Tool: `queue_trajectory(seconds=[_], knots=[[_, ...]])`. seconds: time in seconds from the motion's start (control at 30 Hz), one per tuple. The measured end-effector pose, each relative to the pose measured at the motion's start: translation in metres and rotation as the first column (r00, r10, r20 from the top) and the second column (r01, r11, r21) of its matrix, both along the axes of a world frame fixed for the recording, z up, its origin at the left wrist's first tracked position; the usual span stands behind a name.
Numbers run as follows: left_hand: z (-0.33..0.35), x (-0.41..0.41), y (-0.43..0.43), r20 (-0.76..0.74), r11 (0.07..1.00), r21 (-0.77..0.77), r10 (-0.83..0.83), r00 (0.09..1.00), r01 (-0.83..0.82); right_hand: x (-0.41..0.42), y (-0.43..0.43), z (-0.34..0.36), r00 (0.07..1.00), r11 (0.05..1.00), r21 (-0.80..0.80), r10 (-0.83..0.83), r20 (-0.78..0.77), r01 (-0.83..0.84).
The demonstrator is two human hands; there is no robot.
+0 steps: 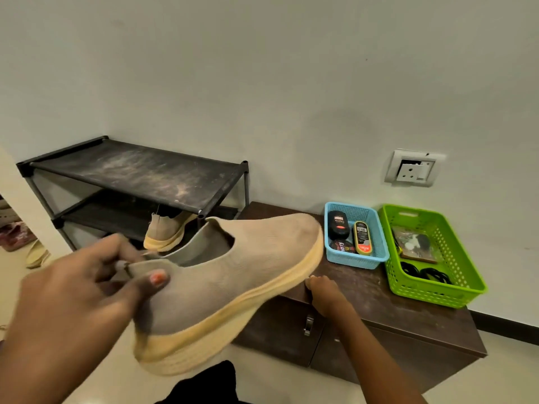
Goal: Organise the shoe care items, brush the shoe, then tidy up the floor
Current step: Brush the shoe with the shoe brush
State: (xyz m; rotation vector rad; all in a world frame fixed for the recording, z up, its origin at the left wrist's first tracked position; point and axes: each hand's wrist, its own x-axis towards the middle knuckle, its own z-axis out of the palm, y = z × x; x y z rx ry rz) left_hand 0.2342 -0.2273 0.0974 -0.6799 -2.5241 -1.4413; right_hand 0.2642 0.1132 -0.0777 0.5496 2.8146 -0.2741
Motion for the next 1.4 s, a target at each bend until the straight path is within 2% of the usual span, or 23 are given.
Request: queue_trajectory(seconds=[0.13, 0.3, 0.43, 0.53, 0.67, 0.77, 0.83, 0.9, 0.97, 1.07, 1.13, 1.23, 1.33, 1.4], knots=[[0.005, 0.007, 0.072, -0.035, 0.998, 0.040, 0.044, 0.998, -0.042, 0.005, 0.005, 0.000, 1.000, 1.000, -0.023, 0.011, -0.021, -0.011], [-0.043, -0.006, 0.137, 0.147, 0.987, 0.068, 0.132, 0.980, -0.143, 0.008, 0.020, -0.004, 0.997, 0.997, 0.004, 0.077, 0.000, -0.077], [-0.092, -0.010, 0.158, 0.271, 0.971, 0.119, 0.169, 0.947, -0.207, 0.012, 0.033, -0.004, 0.999, 0.996, -0.077, 0.052, 0.003, -0.052], [-0.116, -0.021, 0.163, 0.322, 0.967, 0.095, 0.194, 0.927, -0.236, 0.010, 0.041, -0.008, 0.992, 0.986, -0.112, 0.123, 0.022, -0.120], [-0.125, -0.038, 0.168, 0.371, 0.986, 0.046, 0.134, 0.919, -0.163, 0.006, 0.044, -0.003, 0.996, 0.991, -0.109, 0.077, 0.048, -0.071], [-0.131, -0.042, 0.169, 0.367, 0.996, -0.029, 0.085, 0.926, -0.080, 0.006, 0.048, 0.008, 0.994, 0.992, -0.108, 0.059, -0.089, -0.069], [-0.134, -0.043, 0.170, 0.336, 0.995, -0.096, 0.056, 0.940, -0.025, 0.006, 0.053, 0.023, 0.965, 0.985, -0.170, -0.055, -0.256, 0.011], [-0.134, -0.043, 0.169, 0.335, 0.986, -0.166, 0.041, 0.941, 0.016, 0.002, 0.064, 0.037, 0.875, 0.972, -0.184, -0.213, -0.434, 0.146], [-0.133, -0.042, 0.168, 0.334, 0.978, -0.202, 0.029, 0.942, 0.041, -0.004, 0.079, 0.048, 0.775, 0.941, -0.175, -0.338, -0.534, 0.289], [-0.132, -0.041, 0.166, 0.338, 0.976, -0.205, 0.004, 0.941, 0.069, -0.017, 0.104, 0.051, 0.723, 0.877, -0.142, -0.462, -0.514, 0.459], [-0.128, -0.041, 0.166, 0.379, 0.995, -0.095, 0.003, 0.925, 0.036, -0.028, 0.121, 0.047, 0.734, 0.845, -0.104, -0.511, -0.446, 0.525], [-0.123, -0.043, 0.168, 0.548, 0.988, 0.080, 0.069, 0.833, -0.134, -0.041, 0.133, 0.040, 0.780, 0.825, -0.013, -0.540, -0.318, 0.566], [-0.126, -0.048, 0.170, 0.809, 0.946, 0.125, 0.078, 0.583, -0.299, -0.048, 0.140, 0.026, 0.803, 0.822, 0.023, -0.550, -0.230, 0.570], [-0.132, -0.051, 0.177, 0.903, 0.937, 0.101, 0.055, 0.427, -0.334, -0.050, 0.143, 0.017, 0.802, 0.815, 0.028, -0.562, -0.204, 0.579]])
